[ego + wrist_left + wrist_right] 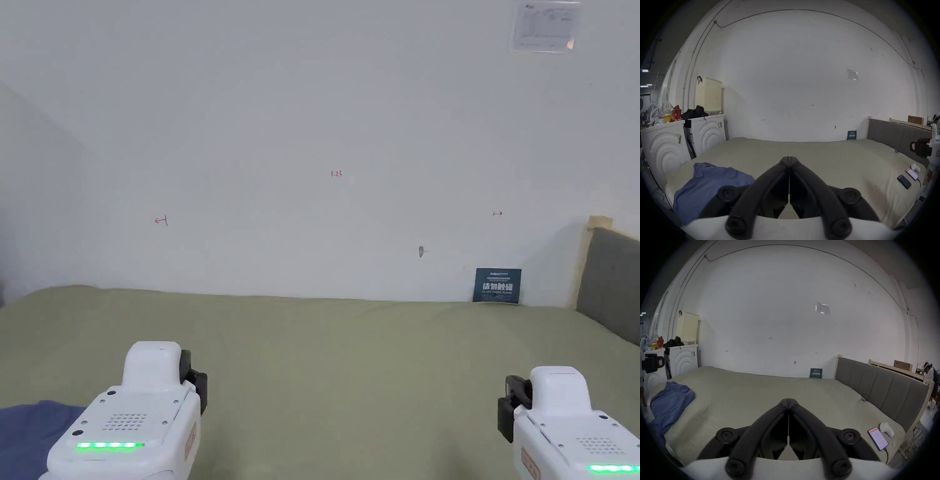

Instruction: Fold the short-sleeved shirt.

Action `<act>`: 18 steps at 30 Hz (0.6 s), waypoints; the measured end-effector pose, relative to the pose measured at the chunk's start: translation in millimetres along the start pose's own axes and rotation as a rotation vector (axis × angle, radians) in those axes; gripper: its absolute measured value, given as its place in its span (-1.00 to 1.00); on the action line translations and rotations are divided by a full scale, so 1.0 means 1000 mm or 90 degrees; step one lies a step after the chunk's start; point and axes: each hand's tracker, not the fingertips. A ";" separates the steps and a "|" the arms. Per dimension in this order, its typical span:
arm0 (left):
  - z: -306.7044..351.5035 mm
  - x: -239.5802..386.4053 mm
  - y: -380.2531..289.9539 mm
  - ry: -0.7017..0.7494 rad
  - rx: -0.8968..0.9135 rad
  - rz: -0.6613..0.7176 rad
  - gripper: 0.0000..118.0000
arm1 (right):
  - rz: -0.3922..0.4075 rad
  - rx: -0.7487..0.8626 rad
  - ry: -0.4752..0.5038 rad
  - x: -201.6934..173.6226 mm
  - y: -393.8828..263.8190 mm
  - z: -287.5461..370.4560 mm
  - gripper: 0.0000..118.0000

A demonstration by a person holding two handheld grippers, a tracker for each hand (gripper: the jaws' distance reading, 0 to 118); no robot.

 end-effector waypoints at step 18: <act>0.106 -0.199 -0.004 0.296 -0.027 0.029 -0.99 | -0.012 -0.003 0.319 -0.246 0.025 -0.031 -0.99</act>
